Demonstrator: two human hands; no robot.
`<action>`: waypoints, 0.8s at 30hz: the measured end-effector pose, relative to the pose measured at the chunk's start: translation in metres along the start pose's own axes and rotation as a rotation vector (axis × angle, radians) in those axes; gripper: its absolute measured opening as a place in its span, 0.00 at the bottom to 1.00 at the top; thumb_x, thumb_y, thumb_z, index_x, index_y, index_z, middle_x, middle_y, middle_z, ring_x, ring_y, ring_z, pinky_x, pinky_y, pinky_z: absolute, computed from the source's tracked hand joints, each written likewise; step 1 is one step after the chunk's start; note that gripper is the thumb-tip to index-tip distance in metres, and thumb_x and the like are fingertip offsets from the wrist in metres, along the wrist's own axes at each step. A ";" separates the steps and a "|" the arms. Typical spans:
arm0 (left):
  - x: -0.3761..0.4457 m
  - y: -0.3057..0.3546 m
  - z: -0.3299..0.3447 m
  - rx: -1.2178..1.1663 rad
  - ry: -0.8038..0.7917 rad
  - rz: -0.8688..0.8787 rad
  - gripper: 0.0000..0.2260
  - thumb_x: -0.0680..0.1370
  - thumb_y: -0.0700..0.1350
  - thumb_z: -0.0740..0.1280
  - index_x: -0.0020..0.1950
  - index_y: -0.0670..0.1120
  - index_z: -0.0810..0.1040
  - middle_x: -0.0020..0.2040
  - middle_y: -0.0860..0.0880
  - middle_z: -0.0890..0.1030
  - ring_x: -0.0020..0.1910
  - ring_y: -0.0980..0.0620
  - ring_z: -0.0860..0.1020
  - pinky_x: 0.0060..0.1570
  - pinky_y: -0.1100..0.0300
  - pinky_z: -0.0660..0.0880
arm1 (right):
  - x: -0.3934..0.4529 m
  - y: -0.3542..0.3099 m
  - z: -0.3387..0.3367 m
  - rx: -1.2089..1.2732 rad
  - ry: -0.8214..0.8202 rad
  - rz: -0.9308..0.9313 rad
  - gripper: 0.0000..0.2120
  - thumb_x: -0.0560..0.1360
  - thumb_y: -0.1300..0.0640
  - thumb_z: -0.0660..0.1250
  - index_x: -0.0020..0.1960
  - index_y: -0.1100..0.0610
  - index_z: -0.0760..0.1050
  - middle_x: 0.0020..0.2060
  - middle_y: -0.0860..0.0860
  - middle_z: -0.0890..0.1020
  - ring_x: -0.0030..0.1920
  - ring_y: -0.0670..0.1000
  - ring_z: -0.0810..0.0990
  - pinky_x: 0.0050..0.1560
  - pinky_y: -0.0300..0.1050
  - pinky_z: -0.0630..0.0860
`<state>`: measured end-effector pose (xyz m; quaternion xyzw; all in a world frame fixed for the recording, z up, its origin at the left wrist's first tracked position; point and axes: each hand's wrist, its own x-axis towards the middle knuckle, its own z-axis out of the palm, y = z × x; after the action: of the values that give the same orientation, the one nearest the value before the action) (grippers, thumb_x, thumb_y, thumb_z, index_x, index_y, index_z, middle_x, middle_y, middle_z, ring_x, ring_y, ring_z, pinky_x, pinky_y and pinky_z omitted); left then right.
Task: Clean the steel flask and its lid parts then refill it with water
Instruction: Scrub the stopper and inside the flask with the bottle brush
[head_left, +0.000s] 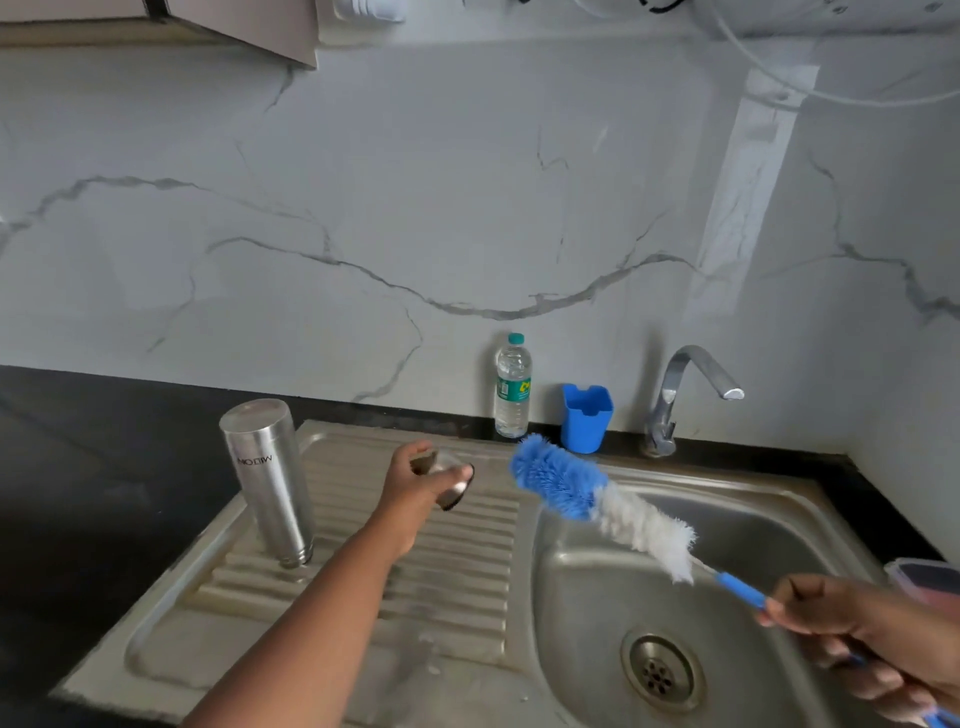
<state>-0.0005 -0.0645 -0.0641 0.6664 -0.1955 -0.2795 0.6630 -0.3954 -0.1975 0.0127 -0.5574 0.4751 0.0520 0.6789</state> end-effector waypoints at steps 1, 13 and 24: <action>0.001 -0.006 -0.001 0.166 -0.035 0.051 0.31 0.67 0.40 0.80 0.64 0.51 0.69 0.59 0.47 0.74 0.57 0.47 0.76 0.54 0.57 0.72 | -0.001 0.001 0.004 -0.039 0.048 0.009 0.30 0.58 0.52 0.81 0.51 0.67 0.72 0.29 0.56 0.66 0.22 0.46 0.57 0.23 0.32 0.56; 0.002 -0.043 -0.013 0.939 -0.438 0.219 0.49 0.65 0.46 0.81 0.79 0.53 0.56 0.68 0.50 0.73 0.63 0.51 0.73 0.59 0.60 0.70 | 0.005 0.014 0.061 -0.687 0.446 -0.235 0.09 0.72 0.55 0.74 0.34 0.53 0.78 0.21 0.49 0.74 0.20 0.41 0.68 0.24 0.31 0.63; -0.003 -0.050 -0.020 1.054 -0.447 0.213 0.49 0.67 0.45 0.80 0.79 0.50 0.54 0.68 0.49 0.73 0.63 0.51 0.72 0.59 0.60 0.70 | 0.020 0.004 0.087 -0.826 0.491 -0.337 0.09 0.72 0.49 0.72 0.41 0.37 0.74 0.27 0.46 0.80 0.24 0.41 0.73 0.32 0.33 0.69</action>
<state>0.0048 -0.0451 -0.1144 0.8078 -0.5095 -0.2102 0.2091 -0.3359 -0.1347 -0.0101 -0.8439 0.4640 -0.0070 0.2692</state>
